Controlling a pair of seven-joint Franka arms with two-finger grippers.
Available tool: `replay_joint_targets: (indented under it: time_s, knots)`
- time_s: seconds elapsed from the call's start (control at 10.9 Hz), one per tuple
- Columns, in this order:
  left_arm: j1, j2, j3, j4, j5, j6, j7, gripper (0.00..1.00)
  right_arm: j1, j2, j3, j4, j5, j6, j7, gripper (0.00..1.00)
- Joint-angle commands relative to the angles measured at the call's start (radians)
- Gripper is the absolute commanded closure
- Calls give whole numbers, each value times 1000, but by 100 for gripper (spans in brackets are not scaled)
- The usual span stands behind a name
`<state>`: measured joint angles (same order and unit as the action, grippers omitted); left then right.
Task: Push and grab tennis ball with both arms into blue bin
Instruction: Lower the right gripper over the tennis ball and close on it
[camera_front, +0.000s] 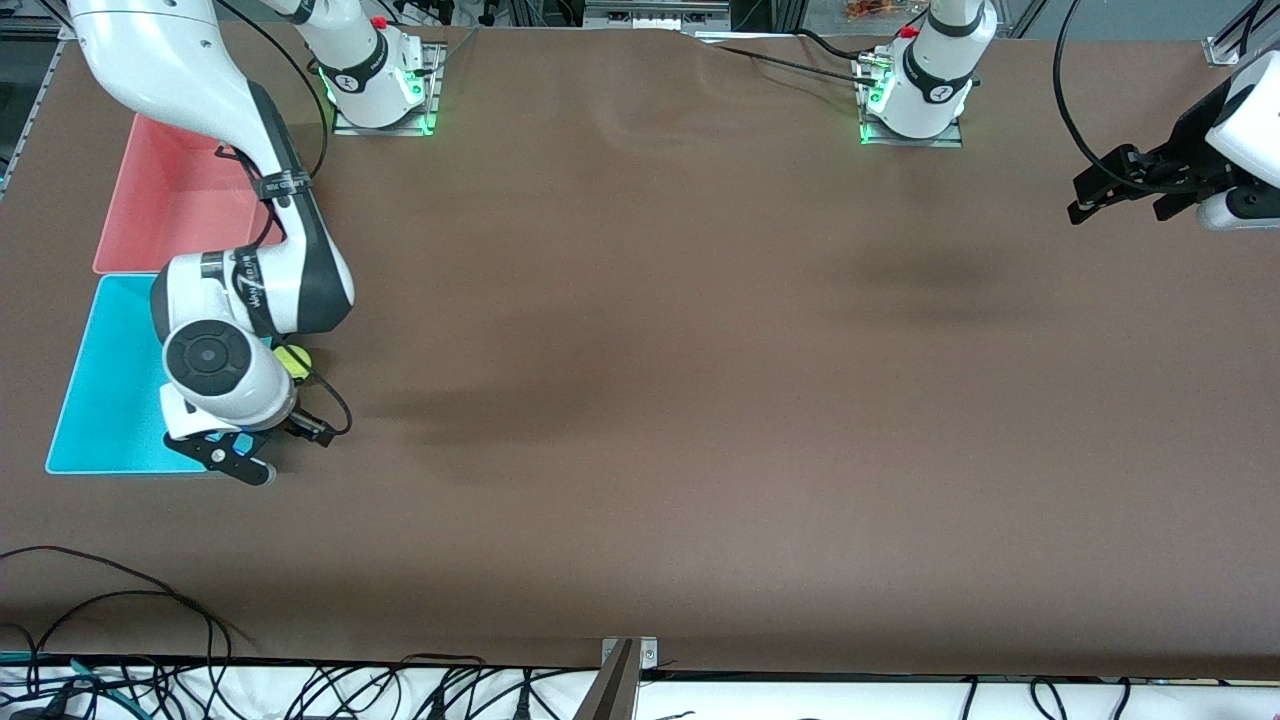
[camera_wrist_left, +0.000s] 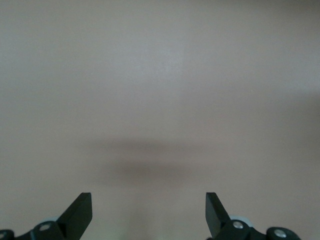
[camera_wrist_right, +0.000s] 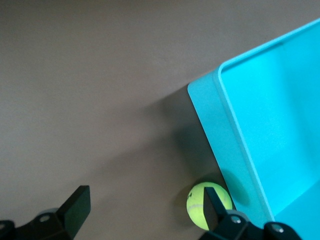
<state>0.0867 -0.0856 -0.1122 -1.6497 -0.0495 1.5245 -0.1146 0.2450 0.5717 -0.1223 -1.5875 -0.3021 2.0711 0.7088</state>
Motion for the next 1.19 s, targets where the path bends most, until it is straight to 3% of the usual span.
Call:
replay_joint_targets:
  time_s: [0.0, 0.55, 1.1]
  knots:
    - [-15, 30, 28, 44, -7, -26, -2, 0, 26, 28, -7, -9, -70, -61, 73, 0]
    - [-15, 37, 23, 47, -7, -26, -2, 0, 50, 25, -10, -78, -161, -88, 582, 0]
    - [-15, 38, 23, 59, -7, -26, -3, 0, 54, -9, -8, -192, -267, -164, 771, 0]
